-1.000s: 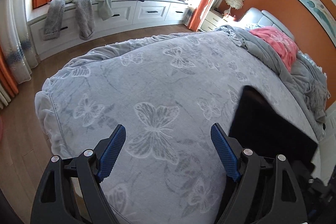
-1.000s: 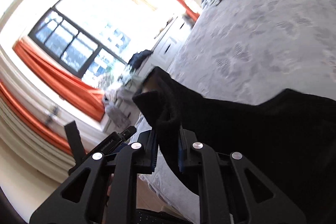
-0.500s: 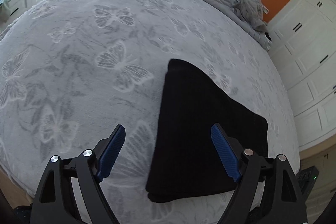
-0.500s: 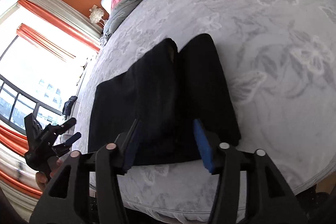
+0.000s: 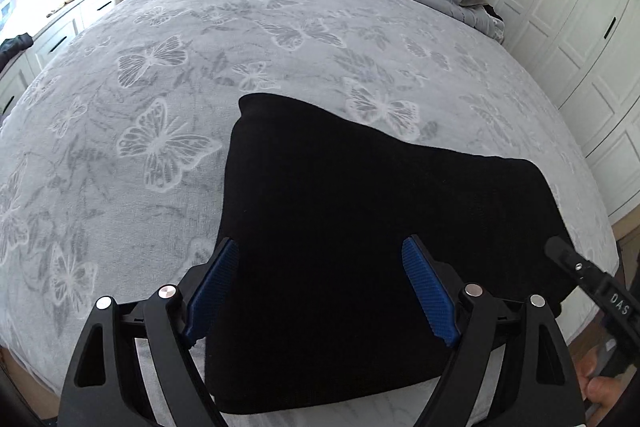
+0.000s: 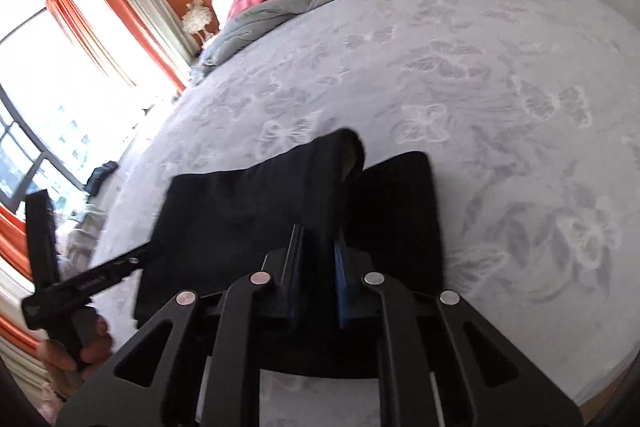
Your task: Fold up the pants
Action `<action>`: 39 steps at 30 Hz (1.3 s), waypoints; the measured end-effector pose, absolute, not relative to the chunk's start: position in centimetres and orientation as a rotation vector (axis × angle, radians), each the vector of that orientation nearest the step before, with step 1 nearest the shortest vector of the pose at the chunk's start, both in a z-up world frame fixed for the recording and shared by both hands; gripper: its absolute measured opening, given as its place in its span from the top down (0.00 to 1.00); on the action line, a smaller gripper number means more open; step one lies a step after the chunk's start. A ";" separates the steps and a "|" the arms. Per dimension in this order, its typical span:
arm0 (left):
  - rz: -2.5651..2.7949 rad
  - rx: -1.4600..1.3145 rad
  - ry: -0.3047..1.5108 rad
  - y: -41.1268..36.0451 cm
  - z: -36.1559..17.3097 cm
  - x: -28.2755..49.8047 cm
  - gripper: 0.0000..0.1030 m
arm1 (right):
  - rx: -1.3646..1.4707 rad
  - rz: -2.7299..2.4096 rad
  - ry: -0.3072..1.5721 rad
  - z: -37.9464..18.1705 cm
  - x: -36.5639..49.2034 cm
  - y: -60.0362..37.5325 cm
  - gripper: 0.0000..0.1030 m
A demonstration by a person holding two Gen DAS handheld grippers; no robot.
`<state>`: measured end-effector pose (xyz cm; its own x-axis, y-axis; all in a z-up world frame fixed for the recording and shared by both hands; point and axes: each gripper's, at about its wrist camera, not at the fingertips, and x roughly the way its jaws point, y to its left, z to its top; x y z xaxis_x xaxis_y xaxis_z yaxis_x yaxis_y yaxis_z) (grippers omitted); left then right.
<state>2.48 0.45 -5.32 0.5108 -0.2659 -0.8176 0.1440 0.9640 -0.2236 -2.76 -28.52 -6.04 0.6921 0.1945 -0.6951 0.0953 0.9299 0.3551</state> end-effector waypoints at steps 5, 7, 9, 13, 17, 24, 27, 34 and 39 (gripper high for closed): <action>-0.211 -0.105 1.025 0.8 -6.2 2.2 0.21 | 0.435 0.013 0.880 -9.1 -3.2 -30.7 0.81; -0.194 -0.095 1.025 1.0 -6.4 2.0 0.21 | 0.444 0.006 0.832 -7.3 -4.2 -30.7 0.65; -0.185 -0.085 1.021 1.2 -6.5 1.6 0.21 | 0.424 0.004 0.826 -6.3 -4.7 -30.5 0.43; -0.173 -0.064 1.021 1.6 -6.9 1.1 0.21 | 0.403 0.067 0.836 -5.6 -3.6 -29.3 0.42; -0.177 -0.052 1.019 1.5 -6.9 0.8 0.21 | 0.360 0.078 0.844 -5.5 0.1 -28.0 0.27; -0.166 -0.019 1.011 1.2 -6.9 0.8 0.18 | 0.358 0.084 0.983 -8.8 7.3 -28.5 0.84; -0.170 -0.012 1.029 1.2 -7.2 1.1 0.17 | 0.383 0.111 0.850 -5.8 5.8 -29.2 0.96; -0.187 -0.020 1.046 0.6 -7.8 1.4 0.17 | 0.452 0.089 0.890 -7.4 2.5 -30.5 0.52; -0.207 -0.046 1.051 0.5 -7.6 1.1 0.17 | 0.522 0.183 0.933 -9.1 -2.9 -29.4 0.40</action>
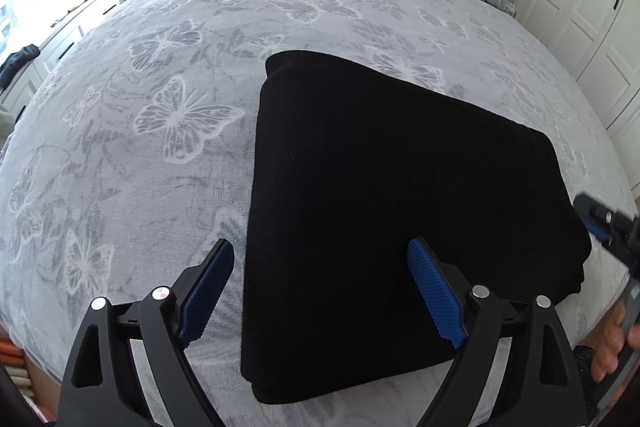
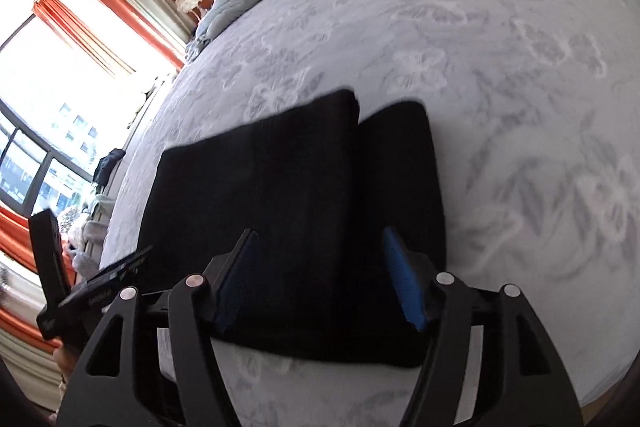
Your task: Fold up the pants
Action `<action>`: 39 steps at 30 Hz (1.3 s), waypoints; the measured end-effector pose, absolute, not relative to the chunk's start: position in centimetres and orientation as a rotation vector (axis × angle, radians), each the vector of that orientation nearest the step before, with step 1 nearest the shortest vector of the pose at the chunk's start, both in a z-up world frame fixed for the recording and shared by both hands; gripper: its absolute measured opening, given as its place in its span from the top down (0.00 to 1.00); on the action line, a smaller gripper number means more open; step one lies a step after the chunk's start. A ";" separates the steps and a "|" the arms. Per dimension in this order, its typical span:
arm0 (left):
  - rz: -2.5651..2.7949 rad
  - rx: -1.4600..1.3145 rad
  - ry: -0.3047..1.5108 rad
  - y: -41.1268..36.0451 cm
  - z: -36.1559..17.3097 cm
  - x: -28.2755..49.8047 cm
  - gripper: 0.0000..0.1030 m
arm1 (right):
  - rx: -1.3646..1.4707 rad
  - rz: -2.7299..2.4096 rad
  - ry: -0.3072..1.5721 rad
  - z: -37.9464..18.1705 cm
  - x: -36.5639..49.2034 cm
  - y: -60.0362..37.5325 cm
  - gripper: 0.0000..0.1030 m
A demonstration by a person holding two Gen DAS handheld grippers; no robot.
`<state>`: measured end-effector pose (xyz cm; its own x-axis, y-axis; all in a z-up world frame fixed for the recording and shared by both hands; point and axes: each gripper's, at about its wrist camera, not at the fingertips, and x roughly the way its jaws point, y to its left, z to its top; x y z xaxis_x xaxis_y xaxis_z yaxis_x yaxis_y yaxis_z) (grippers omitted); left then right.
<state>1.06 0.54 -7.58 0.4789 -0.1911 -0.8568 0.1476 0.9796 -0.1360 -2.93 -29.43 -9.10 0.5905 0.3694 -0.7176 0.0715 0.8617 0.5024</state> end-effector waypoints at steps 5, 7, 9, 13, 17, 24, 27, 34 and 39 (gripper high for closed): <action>-0.207 -0.020 1.055 -0.4 -7.9 0.6 0.17 | 0.452 0.189 0.924 -9.3 -4.1 -27.4 0.85; -0.199 -0.005 1.042 -0.6 -7.8 0.4 0.17 | 0.423 0.176 0.853 -6.7 -5.0 -27.2 0.86; -0.213 -0.030 1.042 -0.5 -7.6 0.1 0.17 | 0.385 0.147 0.834 -5.6 -5.3 -27.3 0.86; -0.248 -0.039 1.038 -0.4 -7.7 -0.2 0.16 | 0.388 0.101 0.933 -9.7 -4.6 -28.2 0.72; -0.282 -0.110 1.087 0.5 -8.4 -0.1 0.16 | 0.446 0.002 0.831 -7.0 -6.5 -29.7 0.15; -0.318 -0.267 1.170 2.1 -9.6 0.5 0.16 | 0.478 0.005 0.887 -7.9 -5.3 -30.1 0.12; -0.321 -0.286 1.179 2.0 -9.9 0.7 0.16 | 0.531 0.036 0.928 -9.7 -4.5 -29.8 0.11; -0.300 -0.293 1.186 0.5 -10.5 1.5 0.11 | 0.621 0.058 0.938 -11.8 -3.0 -29.8 0.06; -0.267 -0.296 1.190 -1.1 -10.9 2.5 0.05 | 0.615 0.069 0.910 -12.1 -2.2 -29.5 0.05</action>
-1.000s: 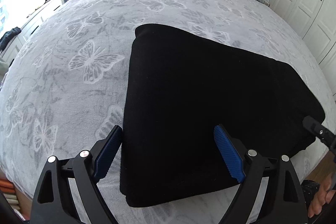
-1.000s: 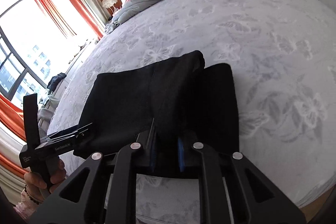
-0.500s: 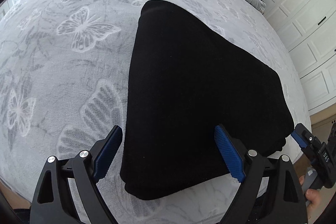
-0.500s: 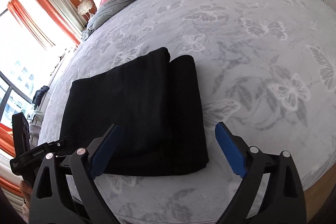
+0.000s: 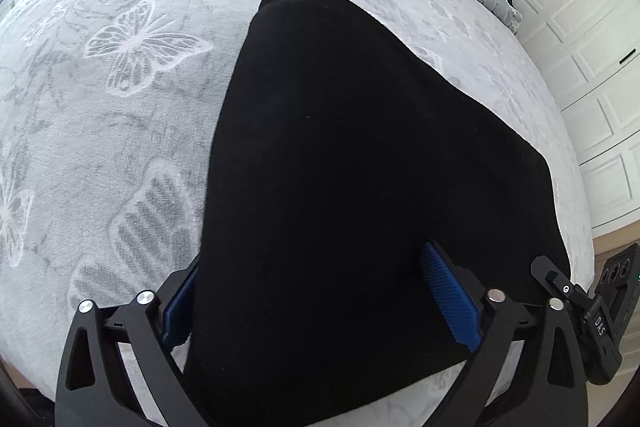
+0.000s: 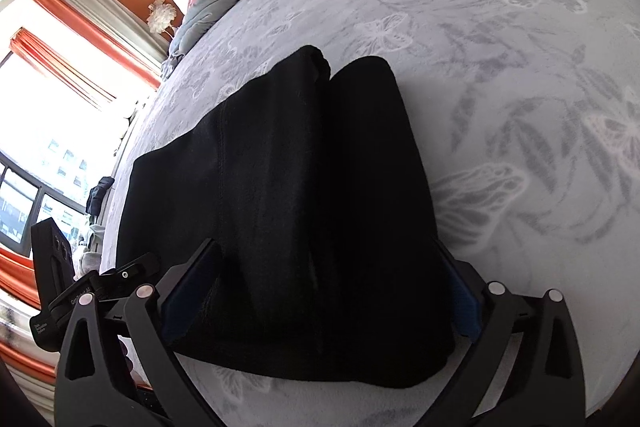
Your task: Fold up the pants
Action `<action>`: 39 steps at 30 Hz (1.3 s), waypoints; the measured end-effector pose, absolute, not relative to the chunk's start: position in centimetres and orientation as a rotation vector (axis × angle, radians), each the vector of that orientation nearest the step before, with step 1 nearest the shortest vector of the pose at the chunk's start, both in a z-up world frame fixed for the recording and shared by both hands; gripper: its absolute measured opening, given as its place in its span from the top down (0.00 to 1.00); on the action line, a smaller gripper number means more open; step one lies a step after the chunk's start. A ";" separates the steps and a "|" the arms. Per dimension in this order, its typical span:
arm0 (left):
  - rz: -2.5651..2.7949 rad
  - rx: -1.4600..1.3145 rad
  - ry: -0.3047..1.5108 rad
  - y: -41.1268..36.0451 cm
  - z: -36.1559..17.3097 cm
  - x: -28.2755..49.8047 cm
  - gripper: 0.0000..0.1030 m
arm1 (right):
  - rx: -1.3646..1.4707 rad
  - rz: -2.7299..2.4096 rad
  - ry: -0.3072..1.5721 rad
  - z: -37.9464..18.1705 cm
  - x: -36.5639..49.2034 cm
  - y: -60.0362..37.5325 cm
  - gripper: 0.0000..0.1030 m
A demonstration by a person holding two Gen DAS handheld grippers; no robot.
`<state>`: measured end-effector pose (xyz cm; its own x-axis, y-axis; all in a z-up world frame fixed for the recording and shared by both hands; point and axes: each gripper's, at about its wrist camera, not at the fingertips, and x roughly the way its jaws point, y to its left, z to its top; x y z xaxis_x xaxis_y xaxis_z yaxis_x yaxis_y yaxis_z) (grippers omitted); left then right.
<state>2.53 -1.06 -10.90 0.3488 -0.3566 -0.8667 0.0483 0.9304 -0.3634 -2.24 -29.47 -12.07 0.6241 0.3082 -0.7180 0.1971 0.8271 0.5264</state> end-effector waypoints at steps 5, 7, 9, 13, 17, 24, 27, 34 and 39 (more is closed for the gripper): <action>-0.202 -0.295 1.169 -2.4 -11.1 3.4 0.05 | 0.568 0.075 0.864 -12.2 -1.7 -28.7 0.04; -0.194 -0.315 1.156 -2.6 -11.2 3.8 0.05 | 0.550 0.078 0.842 -12.1 -1.6 -28.5 0.19; -0.215 -0.342 1.131 -2.6 -11.1 4.0 0.12 | 0.540 0.107 0.828 -11.7 -1.6 -28.5 0.56; -0.324 -0.381 1.109 -1.8 -9.1 3.1 0.58 | 0.616 0.178 0.802 -10.0 -2.7 -28.8 0.65; -0.417 -0.453 1.111 0.9 -6.1 0.1 0.62 | 0.642 0.303 0.807 -7.3 -5.4 -27.2 0.65; -0.314 -0.432 1.194 4.9 -9.7 -5.8 0.42 | 0.524 0.219 0.944 -11.4 -8.4 -23.8 0.27; -0.313 -0.483 1.167 4.7 -10.3 -5.8 0.24 | 0.597 0.216 0.900 -12.1 -8.6 -24.3 0.21; -0.323 -0.368 1.084 1.7 -10.1 -5.9 0.42 | 0.651 0.229 0.853 -11.8 -8.5 -24.4 0.62; -0.377 -0.372 0.999 1.5 -5.6 -6.7 0.63 | 0.523 0.263 0.761 -5.7 -10.0 -22.7 0.65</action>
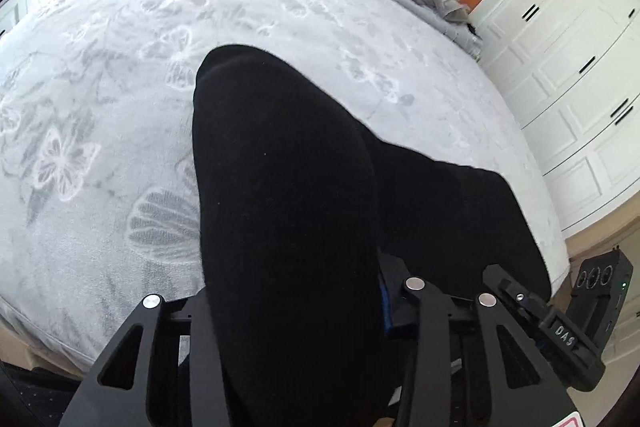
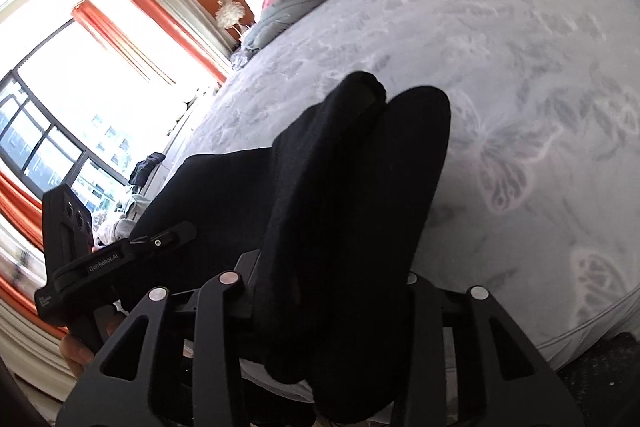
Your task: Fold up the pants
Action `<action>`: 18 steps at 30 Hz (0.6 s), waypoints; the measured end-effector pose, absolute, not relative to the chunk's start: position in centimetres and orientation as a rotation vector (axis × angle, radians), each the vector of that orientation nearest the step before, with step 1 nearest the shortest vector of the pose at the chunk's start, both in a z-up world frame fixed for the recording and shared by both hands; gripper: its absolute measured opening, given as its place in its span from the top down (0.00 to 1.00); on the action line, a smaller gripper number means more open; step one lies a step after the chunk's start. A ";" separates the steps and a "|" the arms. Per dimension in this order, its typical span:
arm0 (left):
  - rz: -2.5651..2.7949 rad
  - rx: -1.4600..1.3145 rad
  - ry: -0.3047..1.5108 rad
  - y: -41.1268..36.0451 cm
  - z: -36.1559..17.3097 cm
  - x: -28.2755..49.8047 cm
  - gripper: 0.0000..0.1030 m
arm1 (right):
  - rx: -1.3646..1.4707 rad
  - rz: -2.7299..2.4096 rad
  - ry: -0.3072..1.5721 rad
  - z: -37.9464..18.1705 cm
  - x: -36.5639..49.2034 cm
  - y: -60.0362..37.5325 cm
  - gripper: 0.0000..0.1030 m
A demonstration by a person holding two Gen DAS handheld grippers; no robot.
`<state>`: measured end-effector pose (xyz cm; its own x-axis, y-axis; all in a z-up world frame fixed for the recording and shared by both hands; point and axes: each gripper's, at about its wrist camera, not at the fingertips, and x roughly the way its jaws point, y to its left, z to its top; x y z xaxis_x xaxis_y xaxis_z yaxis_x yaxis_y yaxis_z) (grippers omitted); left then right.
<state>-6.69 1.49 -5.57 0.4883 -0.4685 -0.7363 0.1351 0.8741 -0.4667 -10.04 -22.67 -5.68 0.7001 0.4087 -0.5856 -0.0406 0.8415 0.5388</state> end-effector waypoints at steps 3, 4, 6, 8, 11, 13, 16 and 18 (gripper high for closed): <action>-0.419 -0.376 0.910 1.4 -0.3 -7.5 0.64 | 0.477 0.295 0.662 -0.7 -10.7 -22.7 0.65; -0.428 -0.366 0.873 1.5 1.4 -8.1 0.64 | 0.469 0.307 0.618 1.2 -11.0 -23.0 0.65; -0.454 -0.355 0.789 1.5 5.2 -8.1 0.63 | 0.457 0.331 0.536 4.6 -11.1 -23.3 0.65; -0.477 -0.331 0.702 1.9 9.0 -8.3 0.63 | 0.451 0.357 0.461 7.9 -10.6 -23.7 0.64; -0.495 -0.309 0.585 0.8 14.4 -6.5 0.63 | 0.421 0.396 0.366 12.4 -9.2 -24.0 0.64; -0.500 -0.297 0.511 1.2 17.3 -6.2 0.63 | 0.395 0.416 0.314 15.0 -7.7 -24.3 0.64; -0.508 -0.283 0.430 1.4 21.1 -4.0 0.63 | 0.348 0.426 0.250 18.1 -5.0 -24.5 0.63; -0.501 -0.267 0.386 1.2 22.9 -2.4 0.62 | 0.322 0.428 0.225 19.5 -2.5 -24.6 0.62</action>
